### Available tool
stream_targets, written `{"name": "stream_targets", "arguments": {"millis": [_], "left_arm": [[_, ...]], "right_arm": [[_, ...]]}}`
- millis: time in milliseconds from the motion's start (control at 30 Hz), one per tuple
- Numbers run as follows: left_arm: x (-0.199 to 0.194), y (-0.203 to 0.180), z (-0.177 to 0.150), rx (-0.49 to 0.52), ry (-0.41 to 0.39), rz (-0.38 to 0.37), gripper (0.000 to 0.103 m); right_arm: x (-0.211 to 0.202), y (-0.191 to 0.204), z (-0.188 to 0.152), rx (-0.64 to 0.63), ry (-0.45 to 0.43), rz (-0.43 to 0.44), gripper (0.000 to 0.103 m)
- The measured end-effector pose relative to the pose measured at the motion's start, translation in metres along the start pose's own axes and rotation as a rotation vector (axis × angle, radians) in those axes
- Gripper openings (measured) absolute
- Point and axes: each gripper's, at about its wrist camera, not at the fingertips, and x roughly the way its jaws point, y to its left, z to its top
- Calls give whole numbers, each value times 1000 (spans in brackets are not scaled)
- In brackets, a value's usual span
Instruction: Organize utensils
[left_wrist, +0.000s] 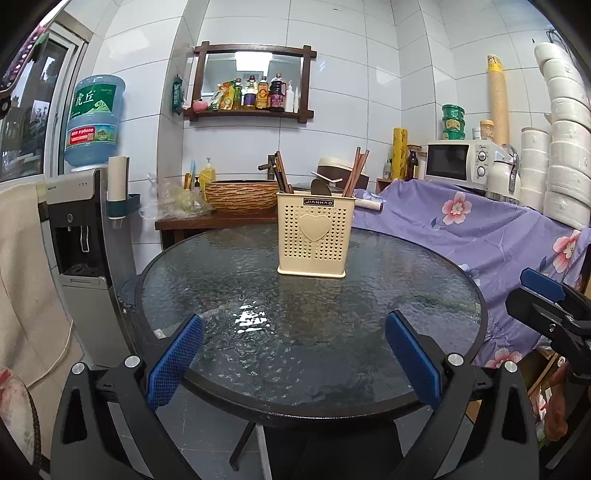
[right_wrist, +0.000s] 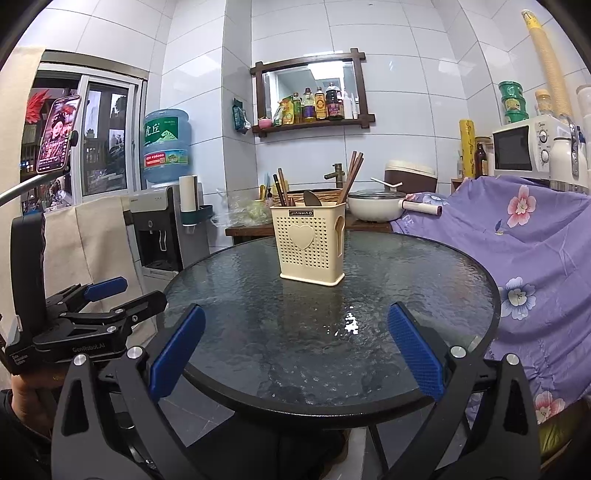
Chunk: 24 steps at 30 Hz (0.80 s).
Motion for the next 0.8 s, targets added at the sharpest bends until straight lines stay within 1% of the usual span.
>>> {"name": "stream_targets", "arguments": {"millis": [200, 300, 367, 433, 567, 800], "left_arm": [[0, -5, -1, 17, 9, 3, 97], [0, -8, -2, 42, 10, 22, 97], [-1, -10, -2, 48, 10, 20, 97], [-1, -11, -2, 49, 10, 20, 97], [-2, -13, -2, 49, 10, 45, 97], [-3, -14, -4, 40, 21, 38, 97]], "right_arm": [[1, 1, 2, -4, -3, -2, 97], [1, 2, 1, -1, -5, -3, 97], [1, 2, 0, -2, -4, -3, 97], [0, 2, -1, -3, -6, -5, 97], [-1, 1, -1, 1, -12, -6, 97], [-3, 1, -1, -1, -9, -3, 97]]}}
